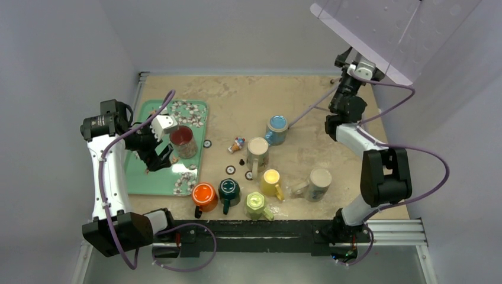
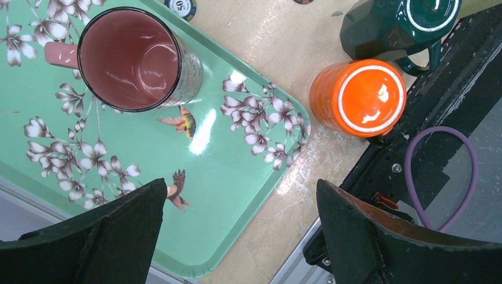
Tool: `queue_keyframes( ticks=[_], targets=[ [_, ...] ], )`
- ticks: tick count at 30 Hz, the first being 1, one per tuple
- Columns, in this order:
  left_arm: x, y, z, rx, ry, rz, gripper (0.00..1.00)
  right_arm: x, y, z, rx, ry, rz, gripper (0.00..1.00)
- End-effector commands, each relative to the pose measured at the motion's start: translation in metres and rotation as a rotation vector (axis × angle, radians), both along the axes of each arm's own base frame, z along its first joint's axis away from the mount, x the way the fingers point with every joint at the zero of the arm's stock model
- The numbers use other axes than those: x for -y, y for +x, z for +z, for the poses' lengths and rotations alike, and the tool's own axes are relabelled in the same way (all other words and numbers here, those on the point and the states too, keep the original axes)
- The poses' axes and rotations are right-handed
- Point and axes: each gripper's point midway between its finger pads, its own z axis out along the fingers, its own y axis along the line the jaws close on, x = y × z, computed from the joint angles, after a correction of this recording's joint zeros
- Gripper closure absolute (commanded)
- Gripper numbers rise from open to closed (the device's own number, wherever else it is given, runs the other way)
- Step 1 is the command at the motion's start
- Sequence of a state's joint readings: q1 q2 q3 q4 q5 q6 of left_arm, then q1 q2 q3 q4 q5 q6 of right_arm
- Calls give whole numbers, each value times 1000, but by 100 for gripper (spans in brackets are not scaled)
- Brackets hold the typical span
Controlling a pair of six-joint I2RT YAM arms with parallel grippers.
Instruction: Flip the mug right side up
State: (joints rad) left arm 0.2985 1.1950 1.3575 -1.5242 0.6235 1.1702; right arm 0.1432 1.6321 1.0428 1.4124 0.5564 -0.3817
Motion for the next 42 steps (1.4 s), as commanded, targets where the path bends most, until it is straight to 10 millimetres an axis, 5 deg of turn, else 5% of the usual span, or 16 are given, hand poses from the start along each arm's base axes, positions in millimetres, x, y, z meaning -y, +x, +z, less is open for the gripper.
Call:
queue_keyframes(
  ticks=[1, 12, 17, 24, 26, 29, 32, 38, 42],
  targets=[
    [7, 8, 12, 54, -36, -9, 0, -20, -20, 0, 21, 2, 85, 2],
    [14, 13, 18, 72, -88, 15, 0, -60, -70, -60, -143, -1, 142, 2],
    [25, 15, 35, 56, -178, 96, 2, -97, -82, -87, -345, 19, 338, 2],
    [52, 1, 46, 45, -204, 115, 13, -134, -117, -98, -543, 53, 612, 2],
    [39, 26, 40, 85, -133, 237, 13, -141, -126, -99, -572, 90, 671, 2],
    [-6, 77, 32, 121, -1, 514, 12, -153, -140, -95, -573, 114, 764, 2],
    [-33, 107, 18, 53, 94, 646, 14, -155, -150, -92, -546, 147, 801, 2],
    [-19, 135, -20, -85, 50, 596, 20, -147, -161, -89, -521, 177, 793, 2],
    [-34, 146, -53, -99, 139, 613, 20, -142, -167, -85, -513, 183, 784, 2]
  ],
)
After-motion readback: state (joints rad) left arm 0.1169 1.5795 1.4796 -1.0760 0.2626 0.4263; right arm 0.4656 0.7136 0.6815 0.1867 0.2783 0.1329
